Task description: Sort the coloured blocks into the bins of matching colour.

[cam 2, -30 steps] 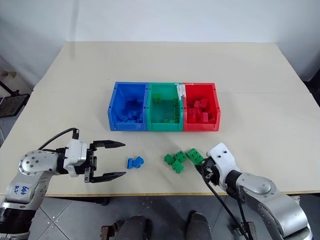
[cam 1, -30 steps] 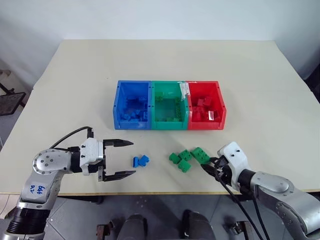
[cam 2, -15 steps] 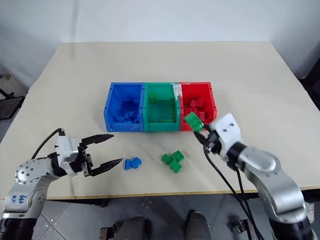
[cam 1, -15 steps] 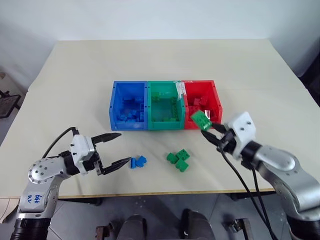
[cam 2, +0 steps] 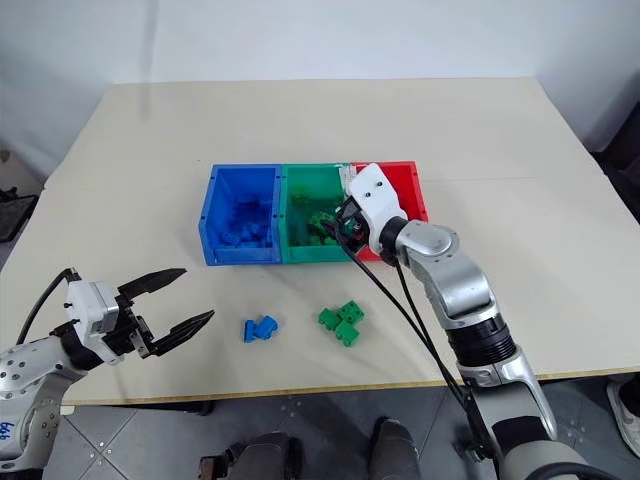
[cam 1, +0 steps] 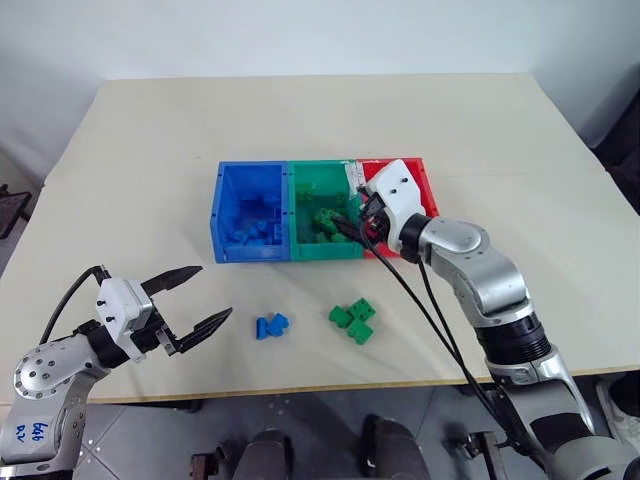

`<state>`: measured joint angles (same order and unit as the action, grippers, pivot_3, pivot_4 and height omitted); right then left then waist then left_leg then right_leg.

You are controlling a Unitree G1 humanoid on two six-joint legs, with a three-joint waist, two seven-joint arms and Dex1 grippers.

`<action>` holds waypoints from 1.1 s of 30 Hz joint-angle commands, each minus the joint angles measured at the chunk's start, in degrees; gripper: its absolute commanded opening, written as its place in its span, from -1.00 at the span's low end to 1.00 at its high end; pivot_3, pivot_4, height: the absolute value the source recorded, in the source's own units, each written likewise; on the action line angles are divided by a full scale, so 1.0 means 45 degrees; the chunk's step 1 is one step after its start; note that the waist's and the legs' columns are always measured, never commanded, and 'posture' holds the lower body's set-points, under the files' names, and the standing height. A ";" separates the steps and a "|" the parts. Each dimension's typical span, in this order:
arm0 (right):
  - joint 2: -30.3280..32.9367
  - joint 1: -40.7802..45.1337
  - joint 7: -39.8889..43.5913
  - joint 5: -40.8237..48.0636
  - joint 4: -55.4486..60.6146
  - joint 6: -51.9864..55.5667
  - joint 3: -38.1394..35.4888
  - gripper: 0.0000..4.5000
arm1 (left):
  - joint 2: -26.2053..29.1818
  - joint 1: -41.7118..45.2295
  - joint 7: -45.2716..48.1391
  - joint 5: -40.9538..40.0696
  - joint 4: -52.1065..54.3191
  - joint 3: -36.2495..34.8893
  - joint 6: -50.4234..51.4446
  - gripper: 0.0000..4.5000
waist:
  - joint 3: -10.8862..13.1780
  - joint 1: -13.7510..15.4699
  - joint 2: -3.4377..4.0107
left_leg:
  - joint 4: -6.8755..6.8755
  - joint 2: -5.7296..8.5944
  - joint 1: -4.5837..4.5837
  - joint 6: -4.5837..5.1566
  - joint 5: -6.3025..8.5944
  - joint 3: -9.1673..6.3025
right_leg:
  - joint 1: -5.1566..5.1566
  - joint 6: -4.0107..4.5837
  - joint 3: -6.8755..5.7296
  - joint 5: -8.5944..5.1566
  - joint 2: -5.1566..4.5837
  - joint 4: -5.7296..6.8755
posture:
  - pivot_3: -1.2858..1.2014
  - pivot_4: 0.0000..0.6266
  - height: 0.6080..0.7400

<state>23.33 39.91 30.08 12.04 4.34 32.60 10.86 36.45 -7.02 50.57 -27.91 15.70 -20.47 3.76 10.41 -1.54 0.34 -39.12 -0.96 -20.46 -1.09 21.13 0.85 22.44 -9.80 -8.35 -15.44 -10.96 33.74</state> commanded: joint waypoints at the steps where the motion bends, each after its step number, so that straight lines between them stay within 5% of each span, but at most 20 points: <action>1: 0.0493 -0.0865 0.0882 0.0437 0.1204 -0.1560 -0.1019 0.99 | 0.0273 0.0359 0.0142 -0.0358 0.0321 0.0047 0.0288 1.00 | 0.0000 0.0054 -0.0001 | -0.0003 0.0001 0.0000 0.0000 0.0000 0.0001 | -0.0002 0.0000 0.0001 0.0000 0.0000 0.0000 | 0.03 -0.52 1.00; 8: 0.3172 -0.5760 0.4901 0.2929 0.3662 -0.3435 -0.4287 0.99 | 0.0255 0.2369 0.1283 0.0078 -0.0487 0.2145 0.0518 1.00 | -0.0002 0.0382 -0.0005 | -0.0006 0.0005 0.0002 0.0003 0.0002 0.0028 | -0.0015 -0.0001 0.0015 0.0001 -0.0001 -0.0028 | 0.03 -0.52 1.00; 16: 0.5307 -1.1571 0.7469 0.2268 0.3008 -0.6288 -0.6928 0.99 | 0.0172 0.3785 0.2202 0.0750 -0.1212 0.4051 0.0454 1.00 | -0.0001 0.0469 -0.0012 | -0.0002 -0.0001 0.0063 0.0014 0.0007 0.0156 | -0.0015 -0.0001 0.0134 0.0000 0.0012 -0.0044 | 0.03 -0.52 1.00; 22: 0.5609 -1.1317 0.7110 0.3533 0.5102 -0.4206 -0.6245 0.99 | 0.0302 0.3822 0.2771 0.0885 -0.1241 0.4606 0.0496 1.00 | -0.0002 0.0344 -0.0010 | -0.0012 -0.0005 0.0087 0.0021 0.0003 0.0204 | -0.0004 0.0006 0.0191 0.0004 0.0014 -0.0035 | 0.03 -0.52 1.00; 33: 0.5547 -0.7060 0.3913 0.2420 0.7172 0.2213 -0.0787 0.99 | 0.0830 0.2025 0.3249 0.0405 -0.0460 0.3357 -0.0276 1.00 | -0.0001 0.0537 -0.0019 | -0.0018 -0.0009 0.0053 0.0023 0.0011 0.0187 | 0.0015 0.0008 0.0177 0.0005 0.0016 -0.0052 | 0.03 -0.52 1.00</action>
<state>48.60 7.83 48.34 23.25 34.88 41.39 5.82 39.44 2.64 64.96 -24.85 10.92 -3.99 3.35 10.40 0.88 0.25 -39.20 -1.00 -20.23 -0.98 21.18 1.70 22.51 -9.76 -7.55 -15.42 -10.88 33.50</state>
